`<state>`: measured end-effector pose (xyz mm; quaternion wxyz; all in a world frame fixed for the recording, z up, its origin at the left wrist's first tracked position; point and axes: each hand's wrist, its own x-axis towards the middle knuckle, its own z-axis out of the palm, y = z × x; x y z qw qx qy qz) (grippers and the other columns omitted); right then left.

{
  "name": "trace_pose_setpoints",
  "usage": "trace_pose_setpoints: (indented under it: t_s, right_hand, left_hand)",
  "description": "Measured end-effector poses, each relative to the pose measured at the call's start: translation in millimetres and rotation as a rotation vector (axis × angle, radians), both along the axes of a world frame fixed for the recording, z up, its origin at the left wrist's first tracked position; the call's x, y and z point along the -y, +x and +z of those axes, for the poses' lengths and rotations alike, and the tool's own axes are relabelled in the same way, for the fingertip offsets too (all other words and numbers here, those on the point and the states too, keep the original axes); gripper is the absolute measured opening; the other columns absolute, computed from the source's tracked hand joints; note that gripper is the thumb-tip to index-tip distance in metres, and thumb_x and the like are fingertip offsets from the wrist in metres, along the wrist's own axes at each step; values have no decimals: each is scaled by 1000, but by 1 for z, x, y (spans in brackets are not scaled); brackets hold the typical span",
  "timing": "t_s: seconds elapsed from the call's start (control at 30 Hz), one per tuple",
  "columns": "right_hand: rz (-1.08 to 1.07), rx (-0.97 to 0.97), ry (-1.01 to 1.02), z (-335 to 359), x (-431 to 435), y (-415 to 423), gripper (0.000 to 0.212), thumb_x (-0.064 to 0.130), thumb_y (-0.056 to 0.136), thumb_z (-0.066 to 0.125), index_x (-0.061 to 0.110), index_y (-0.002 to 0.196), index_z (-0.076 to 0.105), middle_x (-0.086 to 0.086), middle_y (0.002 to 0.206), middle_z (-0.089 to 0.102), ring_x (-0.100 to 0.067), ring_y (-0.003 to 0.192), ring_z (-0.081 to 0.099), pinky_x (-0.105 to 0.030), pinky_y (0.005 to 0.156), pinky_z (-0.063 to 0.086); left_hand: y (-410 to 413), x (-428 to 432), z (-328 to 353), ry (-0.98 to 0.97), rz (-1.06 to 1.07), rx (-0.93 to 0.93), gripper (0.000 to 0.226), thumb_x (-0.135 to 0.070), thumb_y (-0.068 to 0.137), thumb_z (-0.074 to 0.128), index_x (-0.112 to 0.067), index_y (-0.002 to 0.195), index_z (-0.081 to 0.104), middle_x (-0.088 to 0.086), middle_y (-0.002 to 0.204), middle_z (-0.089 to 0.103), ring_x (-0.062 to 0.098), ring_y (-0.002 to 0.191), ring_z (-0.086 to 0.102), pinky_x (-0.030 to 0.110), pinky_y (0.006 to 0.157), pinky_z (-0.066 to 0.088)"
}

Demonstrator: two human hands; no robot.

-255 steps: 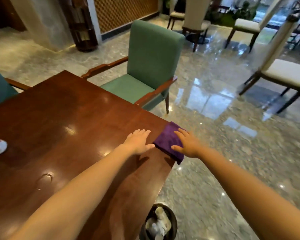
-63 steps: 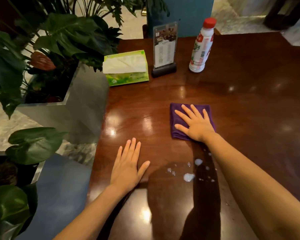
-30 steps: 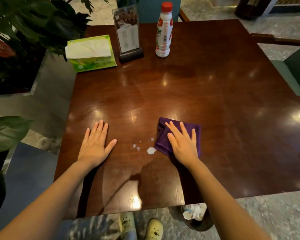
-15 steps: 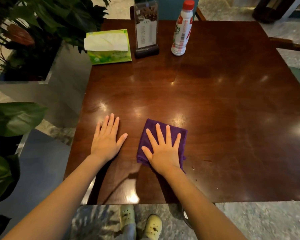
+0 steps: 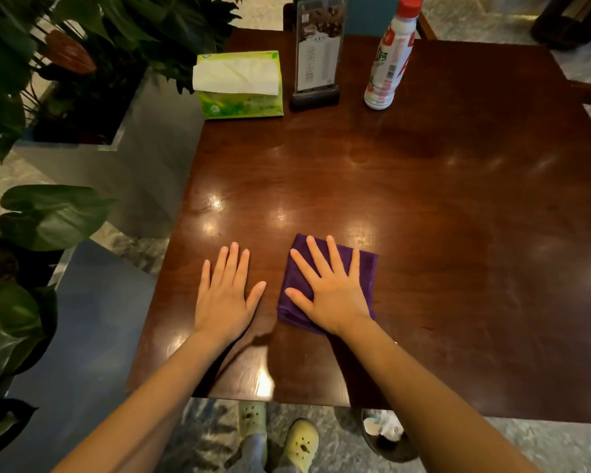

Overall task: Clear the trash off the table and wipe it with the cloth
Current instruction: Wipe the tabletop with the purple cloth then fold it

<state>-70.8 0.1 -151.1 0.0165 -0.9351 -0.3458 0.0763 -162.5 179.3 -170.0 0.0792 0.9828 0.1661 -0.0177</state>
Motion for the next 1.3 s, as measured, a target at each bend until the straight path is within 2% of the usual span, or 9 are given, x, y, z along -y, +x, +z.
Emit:
trace_pose_setpoints:
  t_s: [0.17,0.4,0.53,0.67,0.77,0.93,1.07,1.2,1.3]
  right_hand:
    - [118,-11,38,-2,1,-26,65,65,88,27,35,146,22,2,157,22,-31,146,14,-67,111,12]
    - [230,33,36,-4,85,-47,60,61,91,28,39,146,20,8,156,22,-26,144,19,-55,110,11]
    - [62,17,28,-4,121,-4,58,59,90,28,42,144,21,10,156,20,-23,145,20,-53,114,12]
    - [-159,-17,-20,2,121,39,64,66,88,8,39,146,20,6,158,17,-24,147,13,-58,115,11]
    - [-321,-19,2,0,92,25,67,62,85,16,36,147,19,3,159,14,-27,147,9,-61,113,4]
    - [-36,-11,76,-2,65,-70,62,59,90,29,35,146,24,4,157,21,-29,146,13,-60,112,6]
    - [60,-21,51,-2,123,-79,58,60,91,27,41,145,22,10,156,19,-23,146,15,-52,113,8]
    - [-149,-21,9,-1,191,-36,61,64,87,25,43,145,19,12,156,15,-21,146,15,-53,115,14]
    - [-362,-42,-36,3,230,-7,66,66,84,16,41,146,16,9,158,12,-21,147,8,-55,116,10]
  left_hand:
    - [0,0,1,1,-6,-5,81,-64,86,-7,-16,148,13,6,158,11,15,144,-1,41,117,1]
    - [-1,-2,2,-8,-2,-24,77,-63,87,0,-18,148,6,3,158,3,13,144,-7,40,118,-3]
    - [0,-2,1,-3,-10,-44,76,-63,86,2,-19,148,3,2,158,-1,12,143,-11,40,118,-4]
    - [0,-1,1,-10,1,-35,75,-61,87,5,-18,148,5,3,158,1,14,145,-7,42,118,-2]
    - [1,0,1,13,1,-37,76,-61,87,5,-17,148,7,5,159,3,17,146,-4,42,118,0]
    - [0,-1,2,24,-5,-22,77,-60,87,8,-14,148,14,8,157,12,22,146,5,45,117,5]
    - [1,-1,2,32,-18,-42,78,-61,86,7,-14,148,12,8,158,9,21,146,4,45,117,4]
    - [2,-1,1,32,-12,-51,79,-61,86,8,-13,148,11,8,158,9,22,146,4,46,117,5]
    - [2,-1,1,39,-13,-50,77,-60,87,10,-13,148,11,9,158,10,22,146,5,46,117,5]
